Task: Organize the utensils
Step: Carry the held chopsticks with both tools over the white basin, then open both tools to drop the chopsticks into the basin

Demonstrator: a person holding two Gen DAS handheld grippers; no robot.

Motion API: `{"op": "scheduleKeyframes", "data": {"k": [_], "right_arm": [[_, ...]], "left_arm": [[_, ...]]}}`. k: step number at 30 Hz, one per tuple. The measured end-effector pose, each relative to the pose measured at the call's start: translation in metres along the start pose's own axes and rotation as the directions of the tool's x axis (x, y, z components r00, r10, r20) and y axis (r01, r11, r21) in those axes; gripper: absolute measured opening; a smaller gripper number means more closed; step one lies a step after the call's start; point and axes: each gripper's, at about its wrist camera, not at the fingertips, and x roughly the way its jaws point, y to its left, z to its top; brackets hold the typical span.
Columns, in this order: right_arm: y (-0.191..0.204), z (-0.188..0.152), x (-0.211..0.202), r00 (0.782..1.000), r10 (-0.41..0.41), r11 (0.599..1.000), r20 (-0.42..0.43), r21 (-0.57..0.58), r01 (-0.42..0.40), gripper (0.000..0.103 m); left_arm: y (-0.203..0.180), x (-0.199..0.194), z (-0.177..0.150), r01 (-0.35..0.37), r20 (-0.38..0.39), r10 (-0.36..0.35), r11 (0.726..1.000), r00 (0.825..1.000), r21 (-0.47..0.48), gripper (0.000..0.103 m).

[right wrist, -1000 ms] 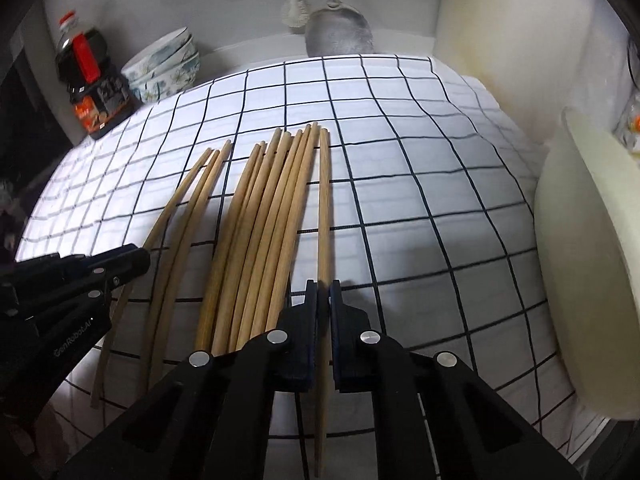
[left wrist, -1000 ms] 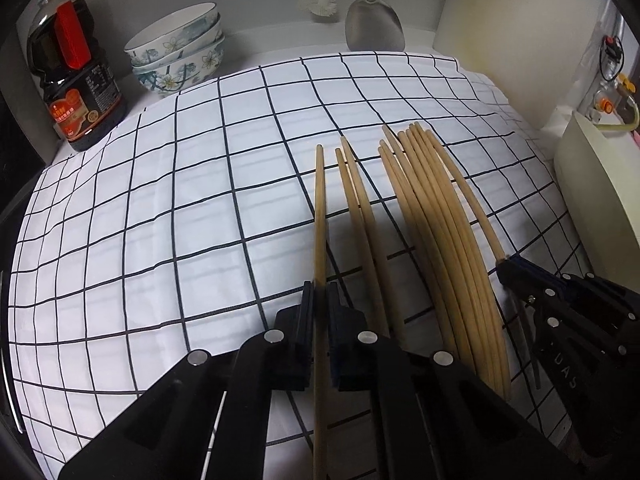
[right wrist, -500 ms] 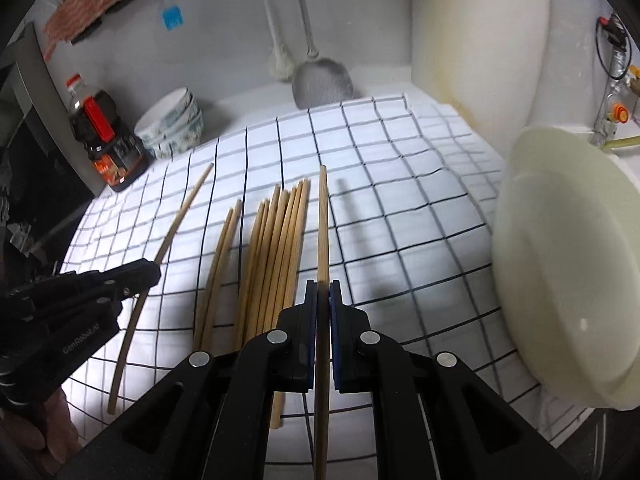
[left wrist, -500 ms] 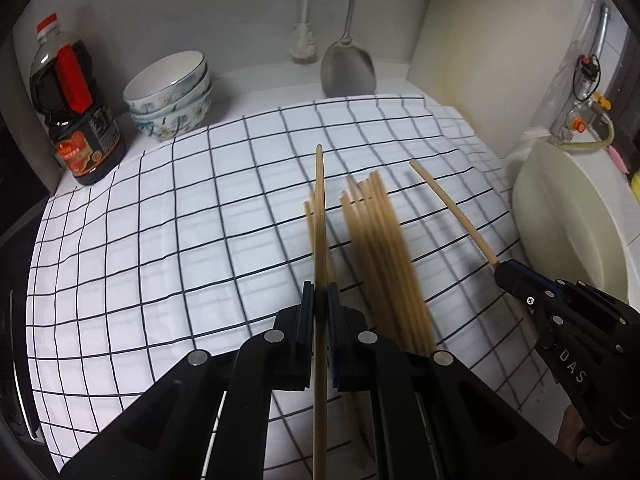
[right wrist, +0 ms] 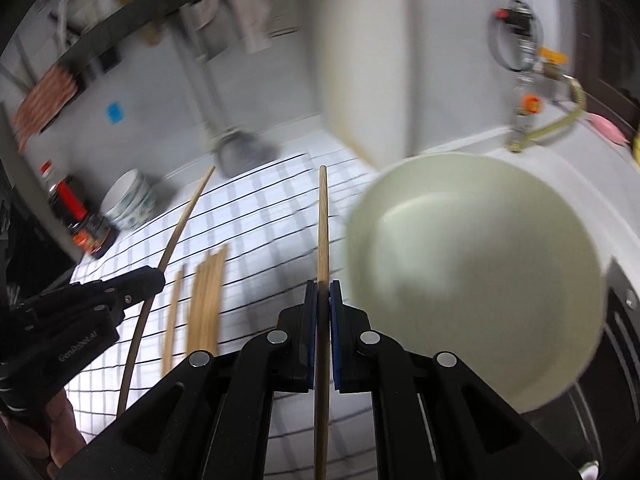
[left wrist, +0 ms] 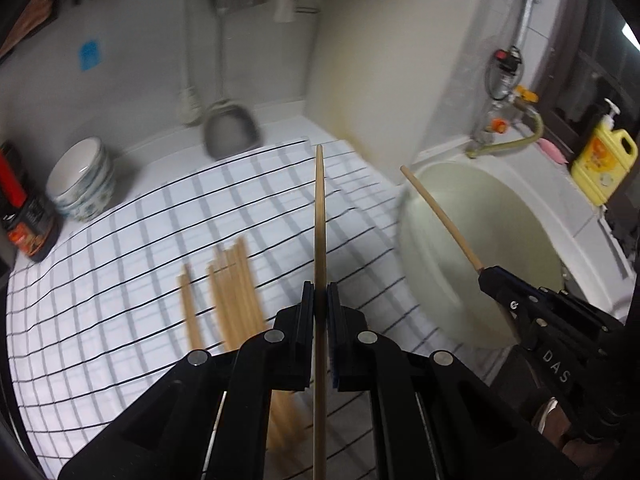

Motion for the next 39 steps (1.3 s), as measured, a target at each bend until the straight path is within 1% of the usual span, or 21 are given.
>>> {"op": "scheduleKeyframes", "data": {"k": [4,9,14,17,21,27,32,37,38,39], "right_arm": [[-0.046,0.003,-0.011,0.998,-0.061,0.996,0.009,0.059,0.060,0.006],[-0.095,0.006,-0.008,0.994,-0.105,0.987,-0.006,0.123,0.105,0.006],[-0.131,0.010,0.011,0.992,-0.119,0.979,-0.039,0.161,0.124,0.006],[-0.147,0.012,0.026,0.990,-0.118,0.975,-0.072,0.181,0.129,0.006],[-0.158,0.013,0.043,0.987,-0.112,0.972,-0.111,0.195,0.133,0.006],[-0.163,0.011,0.060,0.983,-0.091,0.971,-0.158,0.205,0.123,0.006],[-0.165,0.005,0.069,0.979,-0.068,0.970,-0.193,0.218,0.110,0.006],[-0.167,0.002,0.068,0.977,-0.066,0.970,-0.203,0.215,0.111,0.006],[-0.167,0.002,0.066,0.978,-0.067,0.970,-0.197,0.215,0.110,0.010],[-0.167,0.002,0.062,0.980,-0.073,0.971,-0.185,0.212,0.112,0.012]], "left_arm": [[-0.043,0.013,0.017,0.058,-0.001,-0.058,0.997,0.998,0.048,0.007],[-0.095,0.040,0.033,0.112,-0.021,-0.110,0.989,0.994,0.096,0.007],[-0.131,0.074,0.039,0.136,-0.068,-0.128,0.983,0.989,0.124,0.007],[-0.146,0.097,0.040,0.135,-0.105,-0.122,0.982,0.987,0.130,0.007],[-0.153,0.121,0.038,0.121,-0.148,-0.102,0.984,0.984,0.129,0.007],[-0.154,0.140,0.032,0.097,-0.191,-0.071,0.987,0.979,0.131,0.007],[-0.159,0.146,0.029,0.078,-0.180,-0.050,0.985,0.982,0.151,0.007],[-0.162,0.152,0.027,0.062,-0.196,-0.031,0.986,0.980,0.157,0.008],[-0.162,0.151,0.027,0.057,-0.199,-0.025,0.986,0.980,0.156,0.009],[-0.161,0.151,0.027,0.051,-0.199,-0.019,0.986,0.980,0.156,0.014]]}}
